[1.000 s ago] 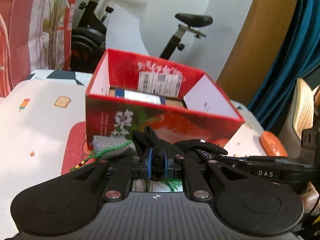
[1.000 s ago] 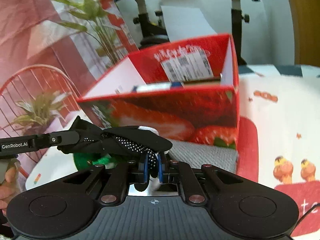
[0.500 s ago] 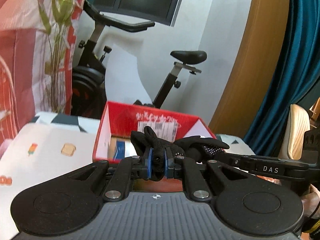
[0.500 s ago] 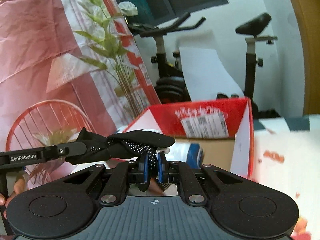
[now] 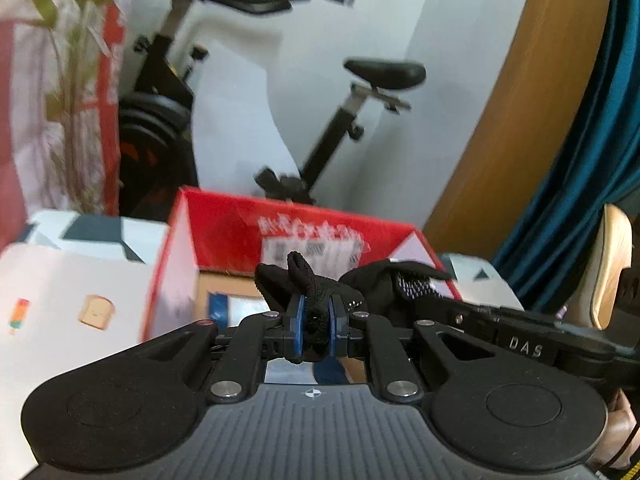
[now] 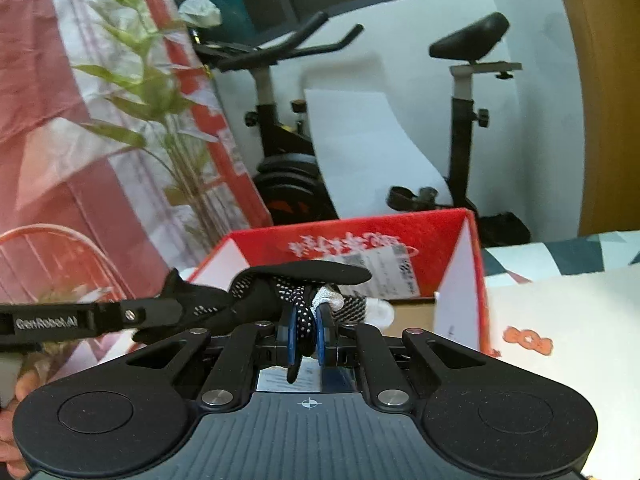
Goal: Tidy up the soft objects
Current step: 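Lower the gloves into the red box and open the right gripper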
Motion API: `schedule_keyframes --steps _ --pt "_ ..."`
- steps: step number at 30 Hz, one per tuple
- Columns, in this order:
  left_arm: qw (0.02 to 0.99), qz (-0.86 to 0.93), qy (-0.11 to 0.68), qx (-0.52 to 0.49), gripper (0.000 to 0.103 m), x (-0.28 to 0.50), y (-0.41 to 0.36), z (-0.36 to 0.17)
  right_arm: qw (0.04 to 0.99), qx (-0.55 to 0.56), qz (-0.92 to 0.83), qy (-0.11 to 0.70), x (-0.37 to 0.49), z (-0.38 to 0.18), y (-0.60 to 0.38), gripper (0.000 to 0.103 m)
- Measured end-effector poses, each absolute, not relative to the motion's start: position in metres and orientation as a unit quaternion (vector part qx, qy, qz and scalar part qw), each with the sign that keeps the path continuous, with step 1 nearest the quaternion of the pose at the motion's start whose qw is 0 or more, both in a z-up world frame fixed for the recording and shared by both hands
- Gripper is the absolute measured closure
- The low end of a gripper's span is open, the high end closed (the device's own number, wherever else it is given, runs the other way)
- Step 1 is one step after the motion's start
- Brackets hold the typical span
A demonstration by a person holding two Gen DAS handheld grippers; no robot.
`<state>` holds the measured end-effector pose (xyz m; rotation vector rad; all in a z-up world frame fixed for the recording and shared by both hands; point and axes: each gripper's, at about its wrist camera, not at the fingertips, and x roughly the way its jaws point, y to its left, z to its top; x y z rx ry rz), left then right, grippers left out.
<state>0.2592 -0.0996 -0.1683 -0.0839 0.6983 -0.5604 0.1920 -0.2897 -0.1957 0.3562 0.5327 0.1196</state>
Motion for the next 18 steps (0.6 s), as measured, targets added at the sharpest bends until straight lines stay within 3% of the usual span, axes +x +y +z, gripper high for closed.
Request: schedule_keyframes --steps 16,18 --pt "0.878 -0.244 0.412 -0.026 0.088 0.292 -0.091 -0.213 0.923 0.169 0.071 0.337 0.218 -0.233 -0.276 0.093" --pt "0.879 -0.24 0.412 -0.022 0.082 0.294 -0.088 -0.213 0.92 0.175 0.073 0.344 0.221 -0.236 -0.274 0.093"
